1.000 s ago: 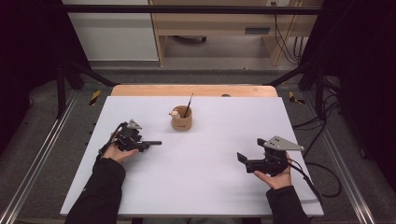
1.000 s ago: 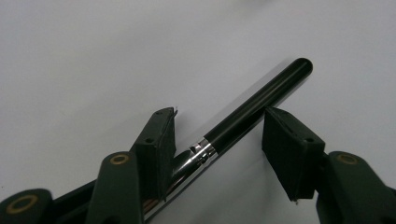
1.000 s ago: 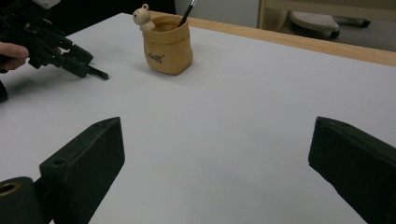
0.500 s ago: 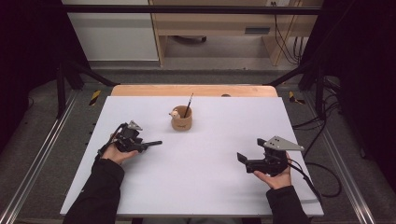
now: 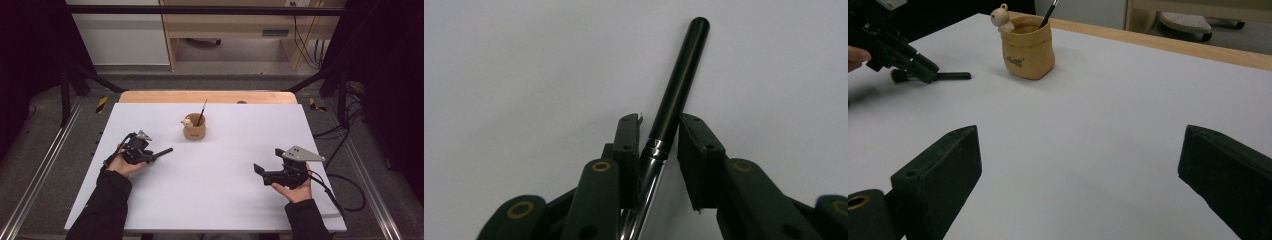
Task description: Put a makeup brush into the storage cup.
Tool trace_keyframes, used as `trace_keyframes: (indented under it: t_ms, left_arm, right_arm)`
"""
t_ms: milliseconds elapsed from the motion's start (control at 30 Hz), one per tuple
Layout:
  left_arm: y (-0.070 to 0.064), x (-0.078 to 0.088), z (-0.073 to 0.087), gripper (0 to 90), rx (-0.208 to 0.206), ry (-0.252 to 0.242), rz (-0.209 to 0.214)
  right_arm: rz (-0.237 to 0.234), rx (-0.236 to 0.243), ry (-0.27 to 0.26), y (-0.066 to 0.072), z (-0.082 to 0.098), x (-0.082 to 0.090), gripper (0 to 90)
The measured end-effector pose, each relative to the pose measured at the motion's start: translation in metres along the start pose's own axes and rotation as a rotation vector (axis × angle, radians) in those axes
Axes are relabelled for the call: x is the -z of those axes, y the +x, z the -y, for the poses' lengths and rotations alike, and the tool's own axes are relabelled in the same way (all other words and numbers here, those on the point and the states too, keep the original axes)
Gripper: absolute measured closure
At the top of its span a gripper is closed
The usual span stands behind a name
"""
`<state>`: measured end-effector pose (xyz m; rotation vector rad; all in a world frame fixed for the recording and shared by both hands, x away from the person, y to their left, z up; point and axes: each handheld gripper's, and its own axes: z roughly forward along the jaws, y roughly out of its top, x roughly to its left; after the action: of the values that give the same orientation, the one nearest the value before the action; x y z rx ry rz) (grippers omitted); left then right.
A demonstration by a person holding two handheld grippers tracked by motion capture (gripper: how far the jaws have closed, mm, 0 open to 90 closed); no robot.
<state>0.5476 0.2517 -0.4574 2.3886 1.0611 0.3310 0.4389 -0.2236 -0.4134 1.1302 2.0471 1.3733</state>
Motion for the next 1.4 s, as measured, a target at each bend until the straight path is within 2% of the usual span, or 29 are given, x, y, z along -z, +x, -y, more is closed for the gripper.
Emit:
trace_keyframes:
  t_ms: [133,333,600,667,767,933,1067,1233,1400]
  left_arm:
    - [0.000,0.000,0.000,73.2,0.013,-0.001,0.001]
    - [0.001,0.001,0.000,76.9,0.011,0.008,0.003]
    - [0.001,0.001,0.000,77.1,0.022,0.005,0.011]
    - [0.002,0.001,0.000,73.4,0.029,0.005,0.025]
    - [0.001,0.002,0.000,65.8,0.011,0.002,0.013]
    - [0.002,0.006,-0.002,57.5,0.008,0.003,0.017]
    - [0.003,0.010,-0.006,51.8,0.002,0.022,0.006]
    - [0.003,0.014,-0.015,48.8,-0.009,0.056,-0.005]
    - [0.003,0.010,-0.019,51.6,-0.021,0.092,-0.001]
  right_arm:
    - [0.000,0.001,0.000,0.000,0.000,0.000,4.4]
    - [0.000,0.000,-0.001,0.000,0.000,0.000,4.4]
    - [-0.003,-0.002,-0.002,0.000,0.000,-0.001,4.4]
    - [-0.003,0.001,0.001,0.000,0.000,-0.001,4.5]
    - [-0.002,0.003,0.003,0.000,0.000,-0.001,4.4]
    - [-0.002,0.002,0.003,0.000,0.000,-0.001,4.5]
    - [-0.002,0.003,0.003,0.000,0.000,-0.001,4.5]
    - [-0.002,0.002,0.001,0.000,0.000,-0.001,4.6]
    - [-0.004,0.002,0.002,0.000,0.000,-0.001,4.7]
